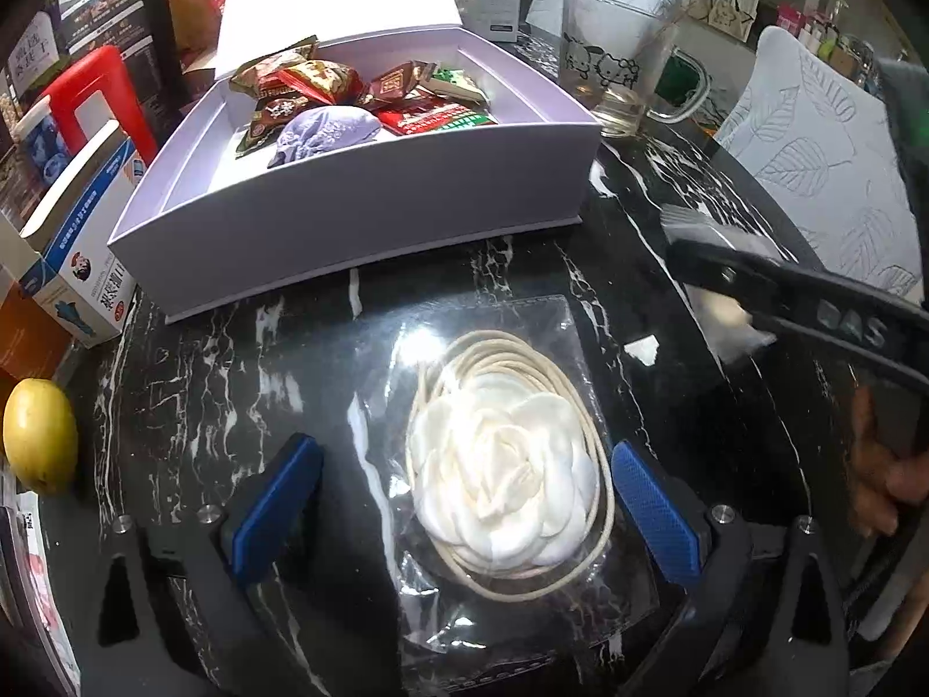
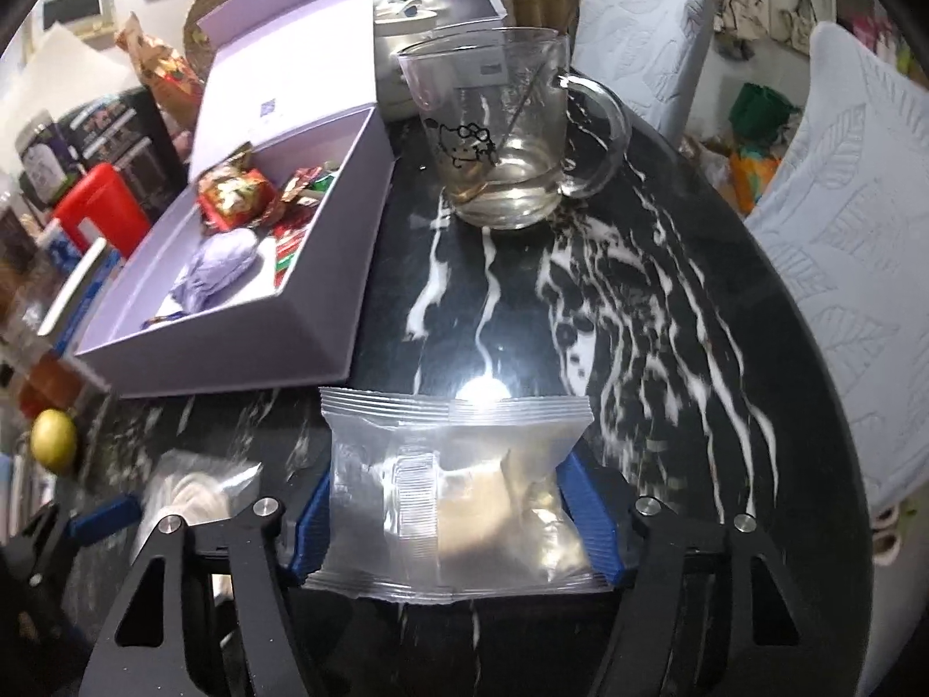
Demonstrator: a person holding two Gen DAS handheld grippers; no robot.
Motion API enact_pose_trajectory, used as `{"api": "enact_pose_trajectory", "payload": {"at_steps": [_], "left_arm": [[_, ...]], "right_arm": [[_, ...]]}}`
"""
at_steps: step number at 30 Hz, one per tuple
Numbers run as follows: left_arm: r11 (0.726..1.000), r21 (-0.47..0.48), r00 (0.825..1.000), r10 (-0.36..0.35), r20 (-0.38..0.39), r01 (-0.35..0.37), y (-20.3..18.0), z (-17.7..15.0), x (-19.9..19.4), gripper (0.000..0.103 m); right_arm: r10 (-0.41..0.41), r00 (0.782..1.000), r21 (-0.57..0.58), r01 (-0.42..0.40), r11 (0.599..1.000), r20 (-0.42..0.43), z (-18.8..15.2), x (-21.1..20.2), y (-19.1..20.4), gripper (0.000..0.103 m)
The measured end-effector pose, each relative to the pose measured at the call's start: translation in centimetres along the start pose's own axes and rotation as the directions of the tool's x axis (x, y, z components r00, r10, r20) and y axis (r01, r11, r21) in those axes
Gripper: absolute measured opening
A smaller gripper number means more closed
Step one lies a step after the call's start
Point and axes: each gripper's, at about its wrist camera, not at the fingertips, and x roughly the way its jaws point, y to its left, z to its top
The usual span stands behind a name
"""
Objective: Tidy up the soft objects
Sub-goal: 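Grasp the clear bag of beige items with the right gripper while the left holds its bag, then lift both held clear bags and carry them toward the lavender box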
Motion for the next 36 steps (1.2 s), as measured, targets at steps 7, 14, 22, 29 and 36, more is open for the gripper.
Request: {"api": "enact_pose_trajectory", "payload": {"at_steps": [7,14,22,29,36], "left_arm": [[0.999,0.052,0.999,-0.018,0.038,0.016,-0.9,-0.7,-0.1,0.102],[0.992,0.111,0.994,-0.076,0.081,0.067,-0.7,-0.6,-1.1,0.05],[0.986,0.06,0.985,-0.157,0.069,0.153,-0.7,-2.0,-2.7,0.046],[0.982,0.071,0.978,-0.183,0.096,0.177,-0.8,-3.0,-5.0,0.046],[0.981,0.063,0.972,-0.19,0.136,0.183,-0.2,-3.9,-7.4,0.046]], "right_arm": [[0.013,1.0,0.053,-0.012,0.999,-0.009,-2.8,-2.6,-1.3,0.07],[0.012,1.0,0.091,-0.011,0.996,-0.004,-5.5,-4.8,-2.2,0.07],[0.044,0.999,0.075,-0.046,0.996,0.021,-7.6,-6.7,-1.6,0.07],[0.098,0.994,0.04,-0.1,0.994,0.044,-8.8,-7.9,-0.3,0.07],[0.163,0.984,0.005,-0.164,0.986,0.064,-9.6,-9.1,1.6,0.07]]}}
